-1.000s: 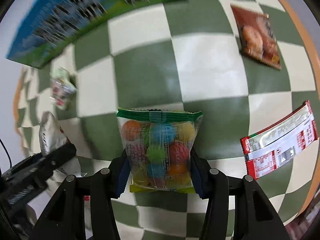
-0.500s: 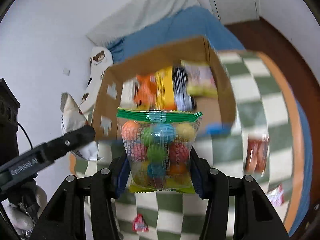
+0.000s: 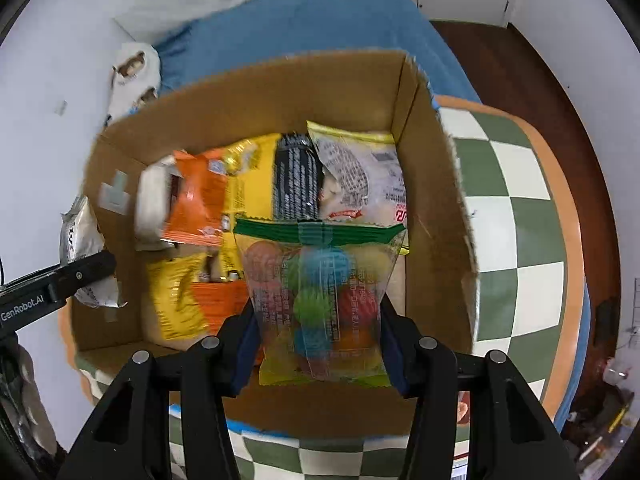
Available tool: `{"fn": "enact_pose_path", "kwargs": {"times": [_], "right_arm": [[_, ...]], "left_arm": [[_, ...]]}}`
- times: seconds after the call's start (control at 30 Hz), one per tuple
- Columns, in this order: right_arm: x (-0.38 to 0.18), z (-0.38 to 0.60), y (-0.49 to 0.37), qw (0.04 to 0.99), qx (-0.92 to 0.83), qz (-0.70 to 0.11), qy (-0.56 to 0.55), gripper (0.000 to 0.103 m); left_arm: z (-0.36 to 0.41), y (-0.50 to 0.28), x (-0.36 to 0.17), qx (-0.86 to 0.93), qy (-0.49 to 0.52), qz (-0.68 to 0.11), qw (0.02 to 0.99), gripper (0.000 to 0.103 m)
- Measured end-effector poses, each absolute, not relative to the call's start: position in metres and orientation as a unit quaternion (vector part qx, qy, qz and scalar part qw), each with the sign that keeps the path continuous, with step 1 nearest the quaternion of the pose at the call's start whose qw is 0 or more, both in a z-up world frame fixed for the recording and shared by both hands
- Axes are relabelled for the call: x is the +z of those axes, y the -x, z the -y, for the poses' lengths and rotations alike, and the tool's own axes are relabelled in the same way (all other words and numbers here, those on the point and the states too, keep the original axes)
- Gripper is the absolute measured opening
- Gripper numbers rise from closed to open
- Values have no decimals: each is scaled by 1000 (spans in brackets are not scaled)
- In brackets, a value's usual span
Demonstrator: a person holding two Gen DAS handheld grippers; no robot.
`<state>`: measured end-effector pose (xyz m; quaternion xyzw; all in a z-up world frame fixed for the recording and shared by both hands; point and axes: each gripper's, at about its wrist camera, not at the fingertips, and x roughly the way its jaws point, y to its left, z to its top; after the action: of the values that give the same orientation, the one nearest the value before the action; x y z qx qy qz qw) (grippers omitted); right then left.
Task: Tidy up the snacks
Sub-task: 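Carry both packets into the box and open both tools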
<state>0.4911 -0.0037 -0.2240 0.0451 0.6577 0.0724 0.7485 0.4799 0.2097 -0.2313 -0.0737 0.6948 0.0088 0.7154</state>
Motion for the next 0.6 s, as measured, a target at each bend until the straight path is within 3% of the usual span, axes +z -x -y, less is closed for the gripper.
{"fn": "enact_pose_path", "kwargs": {"times": [0.13,0.17,0.2,0.23,0.27,0.3,0.6], "right_arm": [[-258,0,-500,713,81,-696,-39,56],[-261,0,-501,704,80,-705,-35,67],[-268,-1,-502,697,76,-713,-27,85],[-271,-2,-503,694,73,-716,-18,92],[-272,-3,-504,696,73,-715,-11,95],[-271,-4,-505,697,75,-713,-5,95],[-257,1,-507,717,67,-694,13,100]], "left_arm": [[-215,-477,-254,12,75,-715,695,50],[-214,-476,-257,14,71,-717,693,58],[-213,-477,-259,12,73,-718,692,67],[-211,-477,-259,7,78,-716,694,74],[-208,-477,-258,0,81,-713,696,86],[-205,-477,-258,-4,81,-710,699,91],[-189,-463,-259,9,66,-692,719,92]]}}
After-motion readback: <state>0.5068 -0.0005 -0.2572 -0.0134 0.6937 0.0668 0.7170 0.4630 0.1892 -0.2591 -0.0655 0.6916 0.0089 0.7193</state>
